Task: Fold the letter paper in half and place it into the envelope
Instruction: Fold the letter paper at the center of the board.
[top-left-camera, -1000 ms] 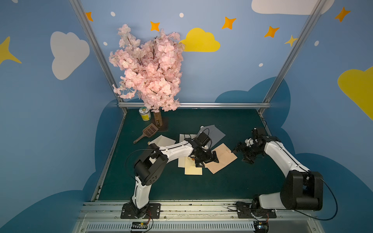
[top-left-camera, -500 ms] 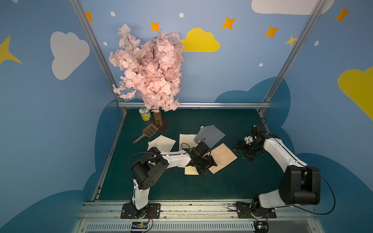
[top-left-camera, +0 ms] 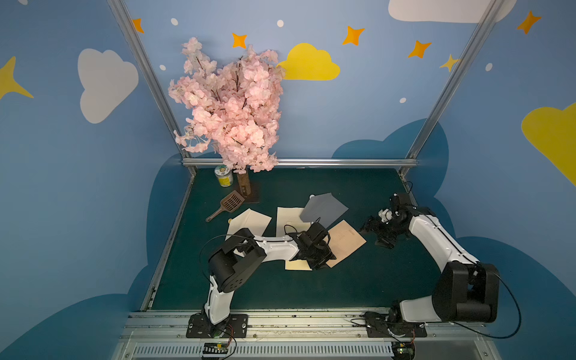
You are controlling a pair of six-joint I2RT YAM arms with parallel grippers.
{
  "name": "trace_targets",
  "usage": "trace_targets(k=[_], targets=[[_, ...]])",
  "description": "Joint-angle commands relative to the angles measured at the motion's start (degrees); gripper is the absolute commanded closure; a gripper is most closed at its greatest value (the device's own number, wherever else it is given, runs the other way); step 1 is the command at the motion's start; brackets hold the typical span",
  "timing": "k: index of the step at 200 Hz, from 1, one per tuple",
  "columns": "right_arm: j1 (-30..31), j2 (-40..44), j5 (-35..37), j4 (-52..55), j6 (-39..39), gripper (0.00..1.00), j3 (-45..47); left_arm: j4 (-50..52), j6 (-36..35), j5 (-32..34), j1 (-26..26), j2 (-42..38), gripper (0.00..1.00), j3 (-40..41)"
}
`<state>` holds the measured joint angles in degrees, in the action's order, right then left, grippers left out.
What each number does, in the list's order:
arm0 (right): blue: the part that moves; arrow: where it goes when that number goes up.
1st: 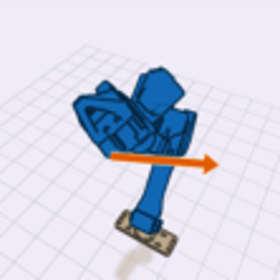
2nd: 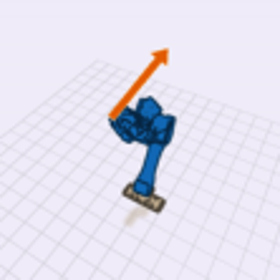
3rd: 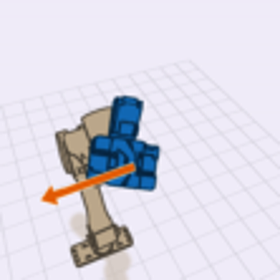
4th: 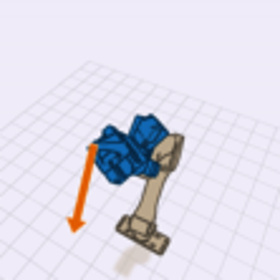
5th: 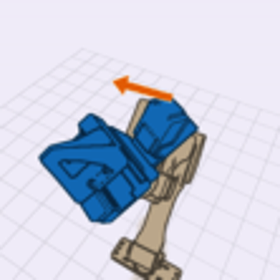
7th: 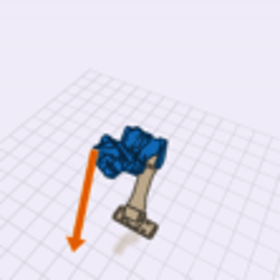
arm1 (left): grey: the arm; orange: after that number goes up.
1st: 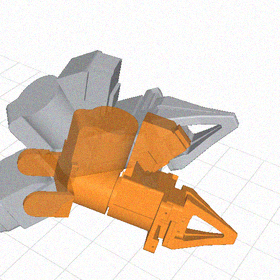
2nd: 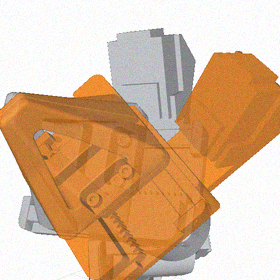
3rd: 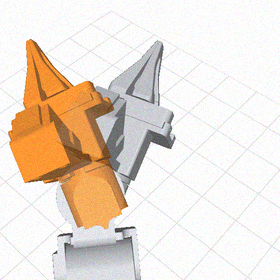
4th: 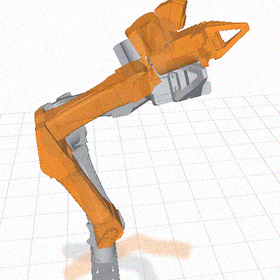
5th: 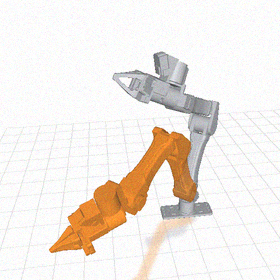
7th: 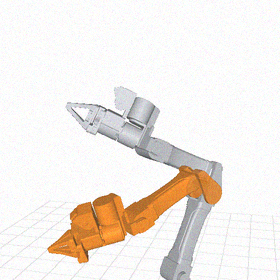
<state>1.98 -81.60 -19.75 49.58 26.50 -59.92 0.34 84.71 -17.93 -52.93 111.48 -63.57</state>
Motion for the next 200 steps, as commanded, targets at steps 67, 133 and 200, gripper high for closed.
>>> trace_targets(k=[67,133,200], targets=[[-0.30,-1.80,-1.17,-0.28,-1.20,0.13,-1.86,1.45,-2.99,-0.67,1.07,2.95,0.89,-2.53],[-0.31,-3.08,-1.77,-1.15,-2.24,0.13,-2.06,13.75,-16.36,-1.15,1.38,5.36,0.97,-13.13],[-0.37,-9.68,-0.82,-0.19,-4.57,0.13,-5.87,26.55,-34.64,-0.89,4.94,7.63,0.97,-21.87]])
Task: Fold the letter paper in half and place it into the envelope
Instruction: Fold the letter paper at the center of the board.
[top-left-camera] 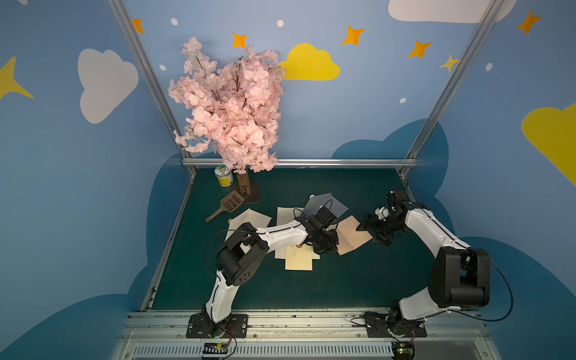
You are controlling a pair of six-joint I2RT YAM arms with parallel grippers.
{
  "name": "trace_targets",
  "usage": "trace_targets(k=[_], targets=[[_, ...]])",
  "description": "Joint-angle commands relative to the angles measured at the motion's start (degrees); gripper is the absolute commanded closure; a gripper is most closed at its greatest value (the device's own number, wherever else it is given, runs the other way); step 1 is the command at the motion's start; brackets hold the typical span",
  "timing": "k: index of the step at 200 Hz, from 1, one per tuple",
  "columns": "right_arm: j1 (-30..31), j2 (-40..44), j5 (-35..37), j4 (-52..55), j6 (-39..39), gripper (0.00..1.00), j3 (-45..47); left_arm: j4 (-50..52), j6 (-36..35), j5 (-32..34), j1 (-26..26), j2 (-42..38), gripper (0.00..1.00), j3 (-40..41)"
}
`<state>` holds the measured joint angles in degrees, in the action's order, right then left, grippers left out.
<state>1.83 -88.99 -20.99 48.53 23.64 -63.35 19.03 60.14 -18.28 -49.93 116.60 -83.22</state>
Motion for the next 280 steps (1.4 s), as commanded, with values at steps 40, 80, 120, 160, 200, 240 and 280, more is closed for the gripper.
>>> trace_targets(k=[40,80,120,160,200,240,280], targets=[[-0.01,-7.42,-0.32,1.63,-2.98,0.13,-5.61,15.98,-23.32,-3.84,5.94,4.84,0.97,-6.31],[1.11,-10.81,-3.55,1.14,-3.86,0.39,-7.23,22.90,-33.23,-6.41,9.70,6.11,0.97,-7.82],[2.66,-14.76,-4.80,0.71,-3.73,0.91,-7.72,26.76,-37.84,-5.80,10.65,6.32,0.97,-8.57],[2.93,-18.85,-4.78,-0.03,-3.61,1.00,-8.22,25.69,-37.68,-6.28,10.62,4.64,0.94,-8.50],[3.37,-21.58,-4.06,0.23,-3.77,1.00,-9.11,26.52,-37.59,-4.36,11.12,2.39,0.84,-8.98],[3.45,-24.31,-2.91,1.22,-4.04,1.00,-9.48,28.15,-38.15,-1.99,13.66,-0.44,0.83,-7.48],[3.69,-24.92,-2.66,1.61,-4.33,1.00,-9.40,29.68,-38.38,-0.51,15.88,-0.05,0.97,-7.28]])
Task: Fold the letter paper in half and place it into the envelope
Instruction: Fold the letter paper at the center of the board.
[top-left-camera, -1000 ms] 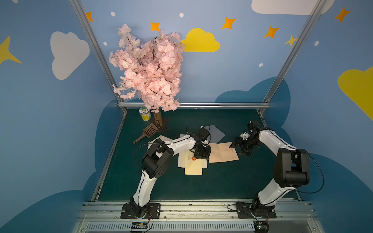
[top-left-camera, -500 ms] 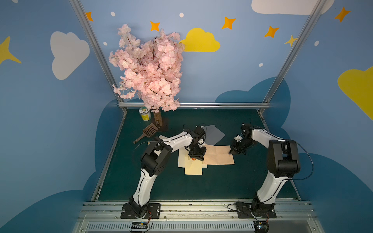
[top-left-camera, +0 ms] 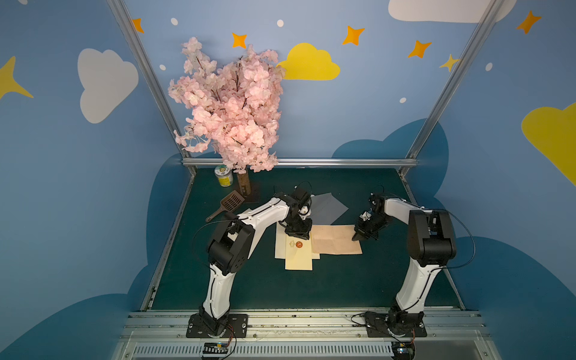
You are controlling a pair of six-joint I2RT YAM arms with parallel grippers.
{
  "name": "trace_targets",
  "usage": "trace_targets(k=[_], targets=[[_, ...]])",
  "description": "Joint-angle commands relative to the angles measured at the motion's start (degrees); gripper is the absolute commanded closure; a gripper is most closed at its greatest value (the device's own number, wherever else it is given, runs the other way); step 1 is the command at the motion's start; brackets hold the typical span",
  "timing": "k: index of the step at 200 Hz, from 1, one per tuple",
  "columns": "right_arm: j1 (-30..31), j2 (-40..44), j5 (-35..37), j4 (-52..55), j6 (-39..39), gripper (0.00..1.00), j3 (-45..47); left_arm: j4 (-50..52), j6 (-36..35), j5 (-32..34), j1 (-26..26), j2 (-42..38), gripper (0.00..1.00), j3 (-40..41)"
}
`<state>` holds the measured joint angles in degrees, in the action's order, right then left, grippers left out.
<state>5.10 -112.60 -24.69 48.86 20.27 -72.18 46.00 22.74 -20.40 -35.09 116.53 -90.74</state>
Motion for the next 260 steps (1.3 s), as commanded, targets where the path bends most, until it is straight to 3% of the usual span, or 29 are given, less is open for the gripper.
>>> trace_targets(k=[1,160,260], targets=[[0.38,-1.31,0.99,1.30,-0.99,1.00,-0.54,2.79,-0.96,1.69,1.06,0.06,0.97,0.14],[1.86,-0.34,-0.89,1.29,-1.21,1.00,0.82,4.01,1.77,1.08,0.09,14.05,0.97,-13.26],[2.46,-3.60,-0.93,6.11,-1.44,1.00,-4.02,3.67,3.05,-0.97,-7.47,17.21,0.97,-23.87]])
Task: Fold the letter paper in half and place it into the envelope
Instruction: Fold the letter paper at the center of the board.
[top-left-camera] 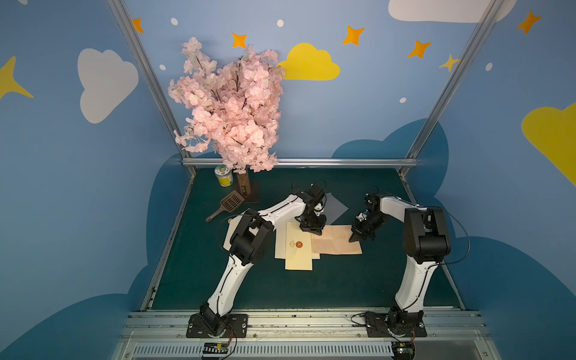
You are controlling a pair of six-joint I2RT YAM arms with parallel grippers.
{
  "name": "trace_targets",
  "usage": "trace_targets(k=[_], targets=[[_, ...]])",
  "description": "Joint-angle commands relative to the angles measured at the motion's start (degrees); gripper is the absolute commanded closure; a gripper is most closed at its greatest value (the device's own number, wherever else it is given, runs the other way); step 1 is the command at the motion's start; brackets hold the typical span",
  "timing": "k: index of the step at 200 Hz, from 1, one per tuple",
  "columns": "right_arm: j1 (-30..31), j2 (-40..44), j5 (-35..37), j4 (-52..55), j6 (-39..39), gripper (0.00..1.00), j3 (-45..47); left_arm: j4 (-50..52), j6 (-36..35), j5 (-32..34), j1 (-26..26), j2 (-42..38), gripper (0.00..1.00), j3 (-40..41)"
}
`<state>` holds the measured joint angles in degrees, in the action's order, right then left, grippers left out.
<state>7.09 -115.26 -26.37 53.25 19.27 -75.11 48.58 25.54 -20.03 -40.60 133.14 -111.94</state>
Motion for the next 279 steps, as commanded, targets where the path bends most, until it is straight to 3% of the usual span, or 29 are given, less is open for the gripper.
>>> trace_targets(k=[1,32,72,125,210,279], targets=[[0.47,-0.93,0.77,1.74,-0.45,1.00,-1.05,1.18,0.28,-1.33,-2.00,0.57,0.97,-2.76],[0.51,-0.14,0.80,1.18,-0.37,1.00,0.17,4.40,-0.07,2.17,-2.12,-1.43,0.97,-0.87],[0.77,0.22,0.22,0.14,0.32,1.00,1.53,4.06,1.09,8.94,1.39,-8.08,0.97,9.59],[1.36,0.34,0.53,0.16,0.51,1.00,1.72,2.27,0.08,8.57,3.94,-6.82,0.97,11.31],[2.65,-0.06,0.42,-0.14,1.19,1.00,2.07,1.45,-0.03,5.82,3.00,-1.46,0.97,8.69],[3.32,-0.31,0.23,-0.52,1.66,1.00,2.15,-3.22,1.86,1.76,1.75,-3.23,0.97,10.13]])
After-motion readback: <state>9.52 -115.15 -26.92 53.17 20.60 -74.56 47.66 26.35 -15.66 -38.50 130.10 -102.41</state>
